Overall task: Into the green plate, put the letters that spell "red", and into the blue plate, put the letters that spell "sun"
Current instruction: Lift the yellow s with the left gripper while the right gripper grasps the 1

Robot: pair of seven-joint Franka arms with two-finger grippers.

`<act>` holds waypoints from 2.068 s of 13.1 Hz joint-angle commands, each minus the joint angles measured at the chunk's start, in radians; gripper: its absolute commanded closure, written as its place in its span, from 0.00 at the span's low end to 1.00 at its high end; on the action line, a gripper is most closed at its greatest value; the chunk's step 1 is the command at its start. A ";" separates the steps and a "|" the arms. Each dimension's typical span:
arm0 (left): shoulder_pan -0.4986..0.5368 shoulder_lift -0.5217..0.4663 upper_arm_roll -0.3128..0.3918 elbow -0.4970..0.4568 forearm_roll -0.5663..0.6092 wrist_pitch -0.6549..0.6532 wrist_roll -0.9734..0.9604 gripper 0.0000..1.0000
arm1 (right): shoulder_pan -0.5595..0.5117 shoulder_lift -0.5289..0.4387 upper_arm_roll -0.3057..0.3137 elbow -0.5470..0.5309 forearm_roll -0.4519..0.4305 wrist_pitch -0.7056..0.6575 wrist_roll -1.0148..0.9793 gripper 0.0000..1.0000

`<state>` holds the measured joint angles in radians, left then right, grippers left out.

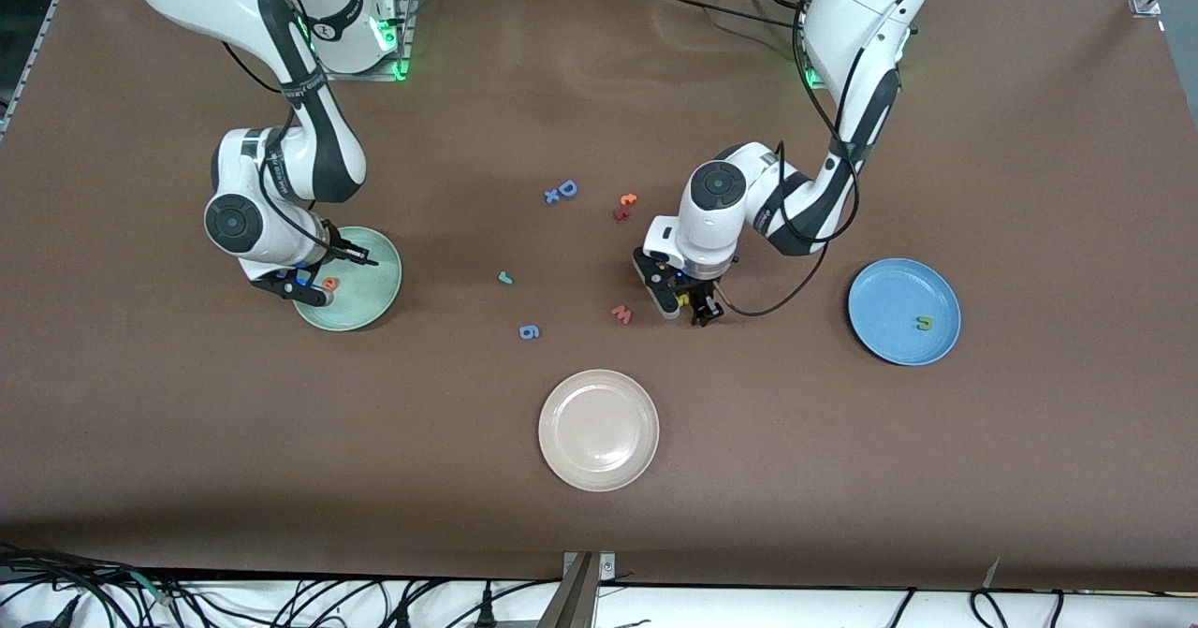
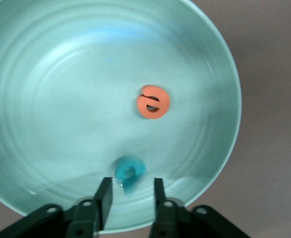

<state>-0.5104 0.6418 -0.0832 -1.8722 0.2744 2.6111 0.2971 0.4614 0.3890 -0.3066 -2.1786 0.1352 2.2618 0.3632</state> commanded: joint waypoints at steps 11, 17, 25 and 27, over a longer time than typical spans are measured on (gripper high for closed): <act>-0.014 0.022 0.013 0.022 0.022 0.001 -0.009 0.69 | 0.022 -0.052 0.211 0.155 0.012 -0.059 0.336 0.24; -0.014 0.021 0.013 0.022 0.011 0.001 -0.015 1.00 | 0.161 0.100 0.242 0.158 0.011 0.292 0.536 0.24; 0.145 -0.135 0.049 0.013 -0.201 -0.179 0.092 1.00 | 0.217 0.197 0.241 0.226 0.001 0.334 0.534 0.31; 0.217 -0.180 0.066 0.010 -0.218 -0.296 0.094 1.00 | 0.214 0.200 0.236 0.226 -0.005 0.334 0.528 0.35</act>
<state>-0.3482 0.5206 -0.0239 -1.8356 0.0946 2.3948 0.3559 0.6707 0.5726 -0.0619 -1.9743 0.1373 2.5877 0.8914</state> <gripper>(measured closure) 0.899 0.308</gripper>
